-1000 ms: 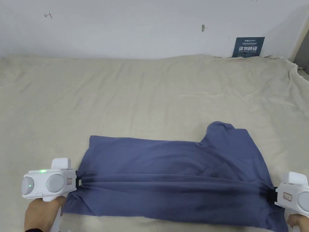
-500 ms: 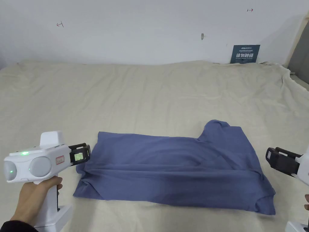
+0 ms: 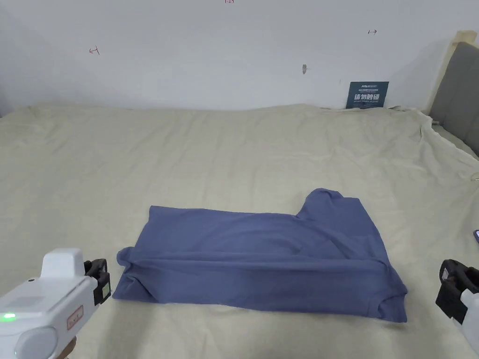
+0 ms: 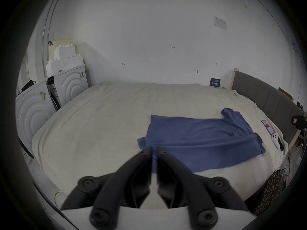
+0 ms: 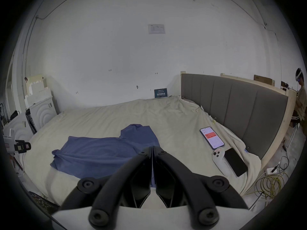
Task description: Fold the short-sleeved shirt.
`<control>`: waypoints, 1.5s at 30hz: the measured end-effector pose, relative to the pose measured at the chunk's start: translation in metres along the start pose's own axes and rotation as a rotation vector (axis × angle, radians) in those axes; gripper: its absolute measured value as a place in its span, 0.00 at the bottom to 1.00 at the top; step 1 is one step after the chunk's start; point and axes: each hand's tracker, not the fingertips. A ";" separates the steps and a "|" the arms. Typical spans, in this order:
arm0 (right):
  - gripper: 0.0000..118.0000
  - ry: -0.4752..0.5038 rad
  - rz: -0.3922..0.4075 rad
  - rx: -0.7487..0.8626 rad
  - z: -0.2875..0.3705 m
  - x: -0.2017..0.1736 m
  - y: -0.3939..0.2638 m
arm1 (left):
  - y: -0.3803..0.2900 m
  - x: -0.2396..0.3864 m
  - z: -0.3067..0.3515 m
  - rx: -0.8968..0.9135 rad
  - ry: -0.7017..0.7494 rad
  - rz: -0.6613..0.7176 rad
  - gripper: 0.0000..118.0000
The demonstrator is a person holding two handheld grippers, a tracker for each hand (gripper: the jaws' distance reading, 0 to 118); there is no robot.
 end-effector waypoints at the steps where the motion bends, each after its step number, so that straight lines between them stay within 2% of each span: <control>1: 0.00 0.004 0.005 -0.002 0.001 0.000 -0.002 | -0.002 0.000 0.000 -0.005 -0.005 -0.005 0.00; 9: 0.00 0.010 -0.007 -0.002 -0.009 0.007 -0.001 | 0.003 0.003 -0.008 -0.046 -0.045 -0.004 0.00; 13: 0.00 0.017 -0.002 -0.005 -0.019 0.005 0.003 | 0.016 0.001 -0.029 -0.077 -0.046 0.008 0.00; 15: 0.00 0.020 0.001 -0.009 -0.023 0.002 0.005 | 0.023 -0.002 -0.049 -0.151 -0.058 0.010 0.01; 18: 0.00 0.022 0.002 -0.019 -0.032 0.000 0.005 | 0.026 -0.010 -0.084 -0.239 -0.053 0.060 0.19; 20: 0.00 0.021 0.004 -0.026 -0.037 -0.001 0.004 | 0.025 -0.017 -0.105 -0.309 -0.047 0.106 0.55; 21: 0.00 0.022 0.004 -0.031 -0.040 -0.001 0.003 | 0.021 -0.019 -0.118 -0.348 -0.036 0.126 0.67; 22: 0.00 0.022 0.004 -0.035 -0.044 -0.001 0.003 | 0.018 -0.021 -0.129 -0.401 -0.016 0.125 0.75; 28: 0.00 0.020 0.004 -0.071 -0.053 -0.009 -0.001 | -0.006 -0.023 -0.178 -0.528 0.017 0.100 0.72; 29: 0.00 0.017 0.005 -0.078 -0.056 -0.009 -0.003 | -0.011 -0.023 -0.183 -0.541 0.019 0.102 0.68; 30: 0.00 0.015 0.005 -0.086 -0.058 -0.009 -0.004 | -0.015 -0.023 -0.187 -0.540 0.025 0.103 0.59; 31: 0.00 0.014 0.005 -0.093 -0.059 -0.008 -0.006 | -0.019 -0.022 -0.191 -0.551 0.033 0.098 0.38; 32: 0.00 0.012 0.004 -0.099 -0.060 -0.008 -0.007 | -0.022 -0.021 -0.194 -0.574 0.033 0.084 0.38; 33: 0.00 0.010 0.006 -0.106 -0.062 -0.008 -0.008 | -0.026 -0.019 -0.195 -0.593 0.013 0.079 0.34; 36: 0.00 0.007 0.011 -0.124 -0.066 -0.007 -0.012 | -0.025 -0.012 -0.188 -0.553 -0.024 0.055 0.09; 42: 0.01 0.002 0.014 -0.252 -0.102 0.014 -0.028 | -0.016 -0.010 -0.172 -0.489 -0.052 0.026 0.03; 43: 0.07 0.002 0.012 -0.279 -0.108 0.013 -0.031 | -0.012 -0.011 -0.167 -0.474 -0.060 0.030 0.03; 44: 0.20 0.003 0.018 -0.338 -0.117 0.014 -0.035 | -0.008 -0.012 -0.162 -0.461 -0.066 0.031 0.03; 45: 0.41 -0.006 0.019 -0.369 -0.125 0.015 -0.039 | -0.003 -0.012 -0.158 -0.438 -0.072 0.026 0.03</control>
